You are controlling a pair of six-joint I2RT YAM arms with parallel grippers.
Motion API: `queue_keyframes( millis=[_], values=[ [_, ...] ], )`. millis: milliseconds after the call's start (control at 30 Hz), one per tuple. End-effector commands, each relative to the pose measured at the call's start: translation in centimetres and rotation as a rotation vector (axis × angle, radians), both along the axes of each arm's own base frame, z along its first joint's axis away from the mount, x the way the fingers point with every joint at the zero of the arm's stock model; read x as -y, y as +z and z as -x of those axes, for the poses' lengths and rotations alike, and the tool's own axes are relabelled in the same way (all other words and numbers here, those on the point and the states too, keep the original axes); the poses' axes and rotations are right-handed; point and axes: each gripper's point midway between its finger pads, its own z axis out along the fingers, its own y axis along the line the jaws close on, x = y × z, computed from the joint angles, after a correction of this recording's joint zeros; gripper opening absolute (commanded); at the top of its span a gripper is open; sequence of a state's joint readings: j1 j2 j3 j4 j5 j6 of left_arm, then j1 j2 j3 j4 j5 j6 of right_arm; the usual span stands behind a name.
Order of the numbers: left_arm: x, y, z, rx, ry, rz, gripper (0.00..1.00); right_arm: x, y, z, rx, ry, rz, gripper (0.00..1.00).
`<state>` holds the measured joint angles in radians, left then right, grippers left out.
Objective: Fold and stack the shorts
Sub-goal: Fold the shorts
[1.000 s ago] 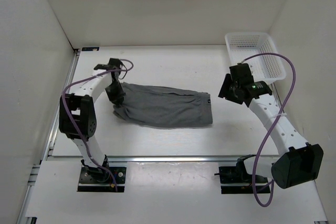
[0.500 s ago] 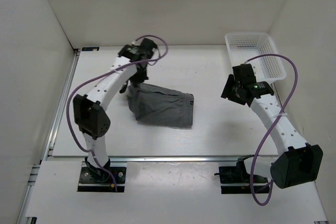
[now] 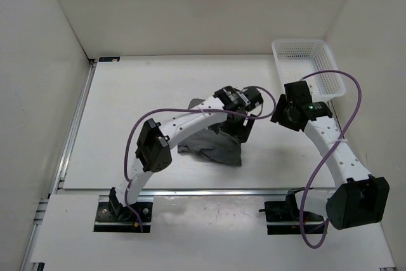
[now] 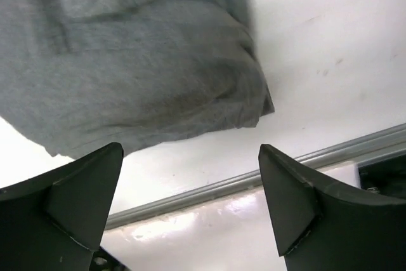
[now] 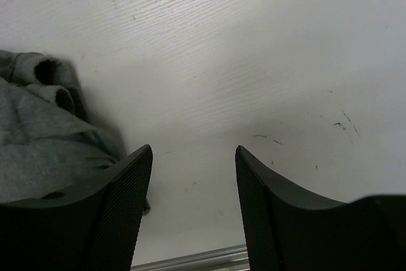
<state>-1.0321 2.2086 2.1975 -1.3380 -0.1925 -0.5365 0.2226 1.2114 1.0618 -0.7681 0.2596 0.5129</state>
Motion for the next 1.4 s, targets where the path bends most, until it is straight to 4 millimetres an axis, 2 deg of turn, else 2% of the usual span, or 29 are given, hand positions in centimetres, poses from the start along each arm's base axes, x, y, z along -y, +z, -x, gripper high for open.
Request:
queue_keyframes(
  millis=[0, 67, 100, 133, 167, 200, 233, 267, 300, 333, 367, 433, 467, 500, 533, 567, 600, 633, 667, 700, 800, 1000, 1033, 1100, 1133, 1233, 1267, 1333, 1367],
  values=[
    [-5.2, 7.6, -3.6, 0.024, 0.168, 0.149, 1.0, 0.6, 0.5, 0.5, 0.015, 0.01, 0.022, 0.6],
    [-6.6, 9.1, -4.7, 0.016, 0.21, 0.221, 1.0, 0.2, 0.5, 0.5, 0.012, 0.021, 0.006, 0.6],
    [-8.5, 11.1, -5.8, 0.049, 0.256, 0.273, 1.0, 0.0, 0.6, 0.3, 0.021, 0.027, -0.005, 0.6],
    [-9.6, 10.7, -6.0, 0.041, 0.279, 0.271, 1.0, -0.2, 0.6, 0.4, 0.019, 0.034, -0.015, 0.6],
    [-10.3, 11.9, -6.5, 0.072, 0.295, 0.32, 1.0, -0.7, 0.7, 0.2, 0.026, 0.049, -0.038, 0.59],
    [-11.2, 11.7, -6.8, 0.07, 0.316, 0.326, 0.99, -1.8, 0.8, 0.3, 0.032, 0.096, -0.046, 0.59],
    [-12.9, 10.1, -7.2, 0.038, 0.36, 0.303, 0.95, -2.7, 0.6, 0.0, 0.032, 0.121, -0.058, 0.57],
    [-13.7, 9.5, -7.3, 0.027, 0.379, 0.3, 0.93, -3.5, 0.3, 0.0, 0.015, 0.159, -0.056, 0.57],
    [-14.4, 9.6, -7.6, 0.046, 0.386, 0.312, 0.9, -5.4, 0.4, -0.1, 0.019, 0.239, -0.054, 0.57],
    [-15.8, 7.6, -7.5, 0.006, 0.42, 0.288, 0.84, -6.6, 0.6, -0.2, 0.017, 0.285, -0.047, 0.57],
    [-16.0, 7.0, -7.3, -0.02, 0.426, 0.304, 0.81, -9.3, 0.7, -0.6, 0.009, 0.37, -0.026, 0.57],
    [-16.2, 6.0, -7.6, -0.032, 0.435, 0.34, 0.77, -11.4, 0.2, -0.6, -0.025, 0.46, 0.048, 0.62],
    [-16.7, 4.5, -7.1, -0.068, 0.445, 0.326, 0.77, -13.8, -0.3, -0.9, -0.044, 0.512, 0.087, 0.66],
    [-16.7, 4.0, -7.0, -0.075, 0.447, 0.32, 0.78, -14.2, -0.6, -1.5, -0.038, 0.525, 0.144, 0.76],
    [-16.9, 3.5, -6.7, -0.088, 0.449, 0.309, 0.79, -15.1, -2.2, -1.6, -0.084, 0.544, 0.176, 0.82],
    [-17.2, 2.7, -6.5, -0.096, 0.465, 0.294, 0.79, -16.4, -2.4, -1.5, -0.087, 0.585, 0.186, 0.87],
    [-17.6, 2.2, -6.4, -0.105, 0.476, 0.286, 0.81, -17.8, -1.7, -2.2, -0.063, 0.599, 0.177, 0.9],
    [-17.9, 1.8, -6.2, -0.108, 0.482, 0.269, 0.81, -18.8, -2.8, -2.4, -0.088, 0.626, 0.196, 0.95],
    [-18.5, 1.4, -6.0, -0.116, 0.496, 0.262, 0.81, -20.0, -2.9, -2.3, -0.081, 0.65, 0.209, 0.98],
    [-19.1, 1.5, -5.9, -0.113, 0.508, 0.263, 0.81, -21.2, -2.2, -2.8, -0.057, 0.661, 0.199, 1.0],
    [-21.0, 2.3, -5.9, -0.08, 0.552, 0.258, 0.82, -22.9, -4.2, -4.0, -0.083, 0.67, 0.241, 1.0],
    [-25.8, 2.6, -5.7, -0.05, 0.655, 0.245, 0.82, -22.9, -7.7, -5.3, -0.15, 0.606, 0.266, 1.0],
    [-26.2, 2.4, -5.5, -0.054, 0.667, 0.242, 0.82, -23.1, -7.4, -5.5, -0.142, 0.606, 0.262, 0.88],
    [-26.7, 2.4, -5.3, -0.055, 0.672, 0.246, 0.82, -22.8, -7.7, -5.6, -0.139, 0.589, 0.27, 0.72],
    [-27.1, 2.2, -5.3, -0.062, 0.684, 0.241, 0.82, -22.3, -8.2, -5.7, -0.148, 0.581, 0.274, 0.56],
    [-27.3, 2.5, -5.5, -0.049, 0.68, 0.257, 0.82, -21.1, -7.6, -5.6, -0.145, 0.56, 0.269, 0.32],
    [-27.3, 2.5, -5.5, -0.049, 0.68, 0.257, 0.82, -20.7, -6.8, -6.0, -0.121, 0.545, 0.265, 0.18],
    [-27.6, 2.5, -5.6, -0.048, 0.689, 0.257, 0.82, -20.3, -5.9, -6.1, -0.104, 0.535, 0.255, 0.08],
    [-27.6, 2.5, -5.6, -0.047, 0.681, 0.254, 0.82, -19.9, -4.6, -6.4, -0.077, 0.532, 0.246, 0.03]
  ],
)
